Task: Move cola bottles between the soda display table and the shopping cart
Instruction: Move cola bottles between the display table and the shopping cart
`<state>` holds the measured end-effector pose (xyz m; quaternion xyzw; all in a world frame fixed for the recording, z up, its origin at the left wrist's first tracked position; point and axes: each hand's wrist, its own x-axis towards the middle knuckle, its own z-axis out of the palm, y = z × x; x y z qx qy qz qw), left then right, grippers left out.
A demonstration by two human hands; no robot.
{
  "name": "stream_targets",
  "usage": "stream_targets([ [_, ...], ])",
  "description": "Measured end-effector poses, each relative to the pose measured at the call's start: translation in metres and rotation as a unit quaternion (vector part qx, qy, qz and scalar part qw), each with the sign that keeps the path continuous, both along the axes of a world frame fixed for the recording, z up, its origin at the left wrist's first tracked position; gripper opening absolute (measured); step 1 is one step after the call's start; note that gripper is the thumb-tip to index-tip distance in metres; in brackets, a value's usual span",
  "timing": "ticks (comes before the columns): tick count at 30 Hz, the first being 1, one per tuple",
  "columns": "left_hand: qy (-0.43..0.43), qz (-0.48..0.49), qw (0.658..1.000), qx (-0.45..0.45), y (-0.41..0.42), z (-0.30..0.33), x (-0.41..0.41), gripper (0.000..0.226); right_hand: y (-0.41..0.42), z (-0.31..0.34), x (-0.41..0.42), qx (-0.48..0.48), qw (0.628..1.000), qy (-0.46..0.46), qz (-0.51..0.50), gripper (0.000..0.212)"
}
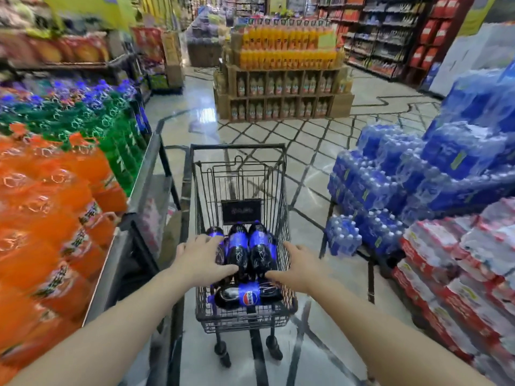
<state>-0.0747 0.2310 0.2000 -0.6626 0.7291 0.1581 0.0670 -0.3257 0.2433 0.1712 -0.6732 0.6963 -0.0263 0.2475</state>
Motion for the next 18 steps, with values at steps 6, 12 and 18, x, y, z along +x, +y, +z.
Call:
stream_targets([
  [6, -0.001, -0.015, 1.000, 0.025, -0.089, -0.028, 0.004, 0.098, -0.077, -0.027, 0.000, 0.019, 1.000, -0.007, -0.011, 0.105],
  [12, -0.014, -0.066, 0.996, 0.059, -0.206, -0.064, 0.011, 0.100, -0.167, -0.062, 0.018, 0.051, 0.997, 0.014, -0.057, 0.112],
  [18, -0.019, -0.119, 0.986, 0.110, -0.300, -0.125, 0.016, 0.102, -0.237, -0.118, 0.034, 0.101, 0.992, 0.009, -0.080, 0.098],
])
